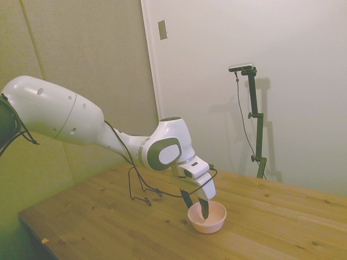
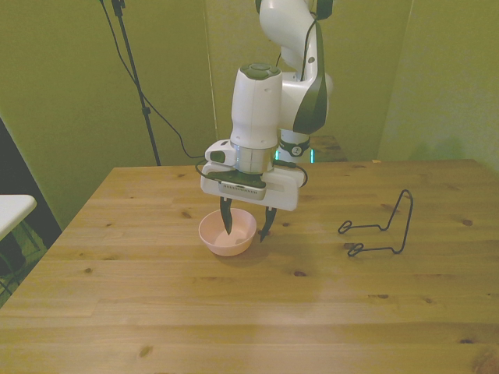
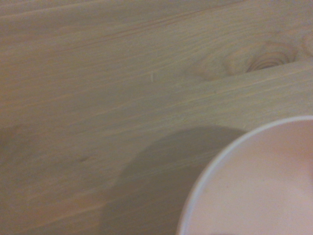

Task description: Load the bowl

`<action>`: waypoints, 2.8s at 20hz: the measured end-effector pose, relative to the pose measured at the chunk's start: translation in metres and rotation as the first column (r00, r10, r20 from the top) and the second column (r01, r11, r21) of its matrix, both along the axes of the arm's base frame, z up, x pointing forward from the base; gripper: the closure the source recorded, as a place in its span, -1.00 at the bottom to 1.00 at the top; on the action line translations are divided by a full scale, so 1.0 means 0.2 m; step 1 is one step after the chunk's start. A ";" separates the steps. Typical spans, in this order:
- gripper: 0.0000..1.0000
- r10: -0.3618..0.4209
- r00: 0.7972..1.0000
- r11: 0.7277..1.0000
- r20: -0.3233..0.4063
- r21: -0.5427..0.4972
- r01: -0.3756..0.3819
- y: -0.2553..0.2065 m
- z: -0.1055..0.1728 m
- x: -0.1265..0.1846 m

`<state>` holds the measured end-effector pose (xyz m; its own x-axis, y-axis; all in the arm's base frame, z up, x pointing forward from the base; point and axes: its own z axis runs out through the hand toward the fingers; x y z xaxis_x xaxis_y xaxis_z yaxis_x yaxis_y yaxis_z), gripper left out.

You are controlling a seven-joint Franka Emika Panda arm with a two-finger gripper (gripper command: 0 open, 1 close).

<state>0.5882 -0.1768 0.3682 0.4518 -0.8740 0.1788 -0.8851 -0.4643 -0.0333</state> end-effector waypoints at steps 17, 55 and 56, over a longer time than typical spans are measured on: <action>1.00 -0.014 1.000 0.999 0.007 0.032 0.014 0.02 -0.02 0.02; 1.00 0.364 0.834 0.592 0.415 0.588 -0.551 0.80 0.46 -0.10; 1.00 0.363 0.829 0.572 0.425 0.601 -0.558 0.80 0.44 -0.10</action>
<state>0.5686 -0.0170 0.4564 0.8582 -0.4676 -0.2118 -0.4737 -0.5625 -0.6776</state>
